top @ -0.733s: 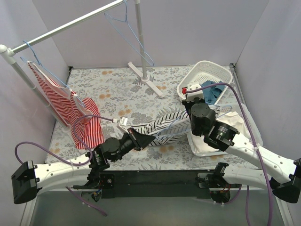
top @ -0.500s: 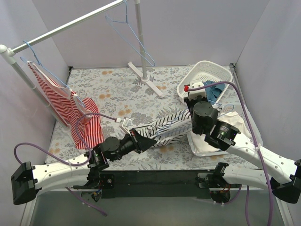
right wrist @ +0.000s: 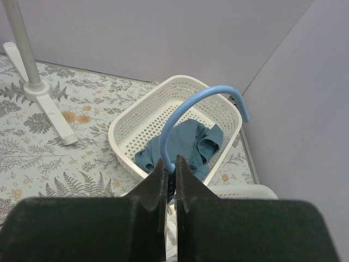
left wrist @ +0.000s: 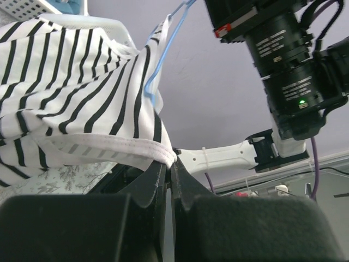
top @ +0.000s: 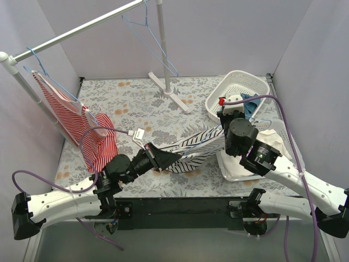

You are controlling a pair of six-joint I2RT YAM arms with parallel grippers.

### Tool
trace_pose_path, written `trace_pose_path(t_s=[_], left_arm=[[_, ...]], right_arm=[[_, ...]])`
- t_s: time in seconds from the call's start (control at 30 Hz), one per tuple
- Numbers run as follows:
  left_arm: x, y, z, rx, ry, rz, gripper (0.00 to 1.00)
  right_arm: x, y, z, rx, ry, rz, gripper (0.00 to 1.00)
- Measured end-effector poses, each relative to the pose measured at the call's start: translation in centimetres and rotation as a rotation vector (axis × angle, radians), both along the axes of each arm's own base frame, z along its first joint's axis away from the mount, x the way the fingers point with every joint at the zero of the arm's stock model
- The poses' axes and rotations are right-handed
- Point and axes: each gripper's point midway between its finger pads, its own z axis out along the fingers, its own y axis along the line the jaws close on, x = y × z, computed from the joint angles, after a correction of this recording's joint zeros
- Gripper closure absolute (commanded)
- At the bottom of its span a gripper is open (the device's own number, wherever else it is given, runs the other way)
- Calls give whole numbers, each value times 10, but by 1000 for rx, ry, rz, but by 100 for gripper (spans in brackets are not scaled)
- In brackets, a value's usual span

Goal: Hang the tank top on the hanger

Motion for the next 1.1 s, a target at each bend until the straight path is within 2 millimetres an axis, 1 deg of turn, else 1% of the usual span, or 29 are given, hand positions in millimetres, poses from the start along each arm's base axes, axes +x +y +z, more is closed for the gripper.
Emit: trace_pose_path(t_s=[0.17,0.3,0.33,0.47,0.53,0.57,0.63,0.73,0.87,0.93,0.97,1.1], left_arm=[[3,-8,17,2,-31,-2,95],[9,-15,31,13,-76,5,95],[11,-16,37,13,-87,15,95],[22,-12,59,-1,-129,84,96],[27,-7,64,-6,-141,119,97],[30,-4,65,-3,-148,141,97],[33,0,65,4,-153,164,100],[36,4,65,12,-155,188,100],[33,5,64,26,-167,172,100],[28,3,62,31,-172,143,100],[25,1,60,32,-175,126,100],[15,-1,39,55,-157,69,100]], right_arm=[[2,7,-4,7,23,13,99],[2,9,4,31,30,20,99],[2,11,9,49,30,22,99],[-2,19,16,81,36,45,99],[-4,21,18,94,37,53,99],[-5,22,19,101,35,55,99],[-5,20,23,112,30,40,99],[-4,13,29,118,18,-6,99],[-3,6,36,108,-3,-49,99],[-3,3,40,103,-16,-60,99],[-3,2,43,100,-23,-68,99],[-1,0,52,88,-44,-88,99]])
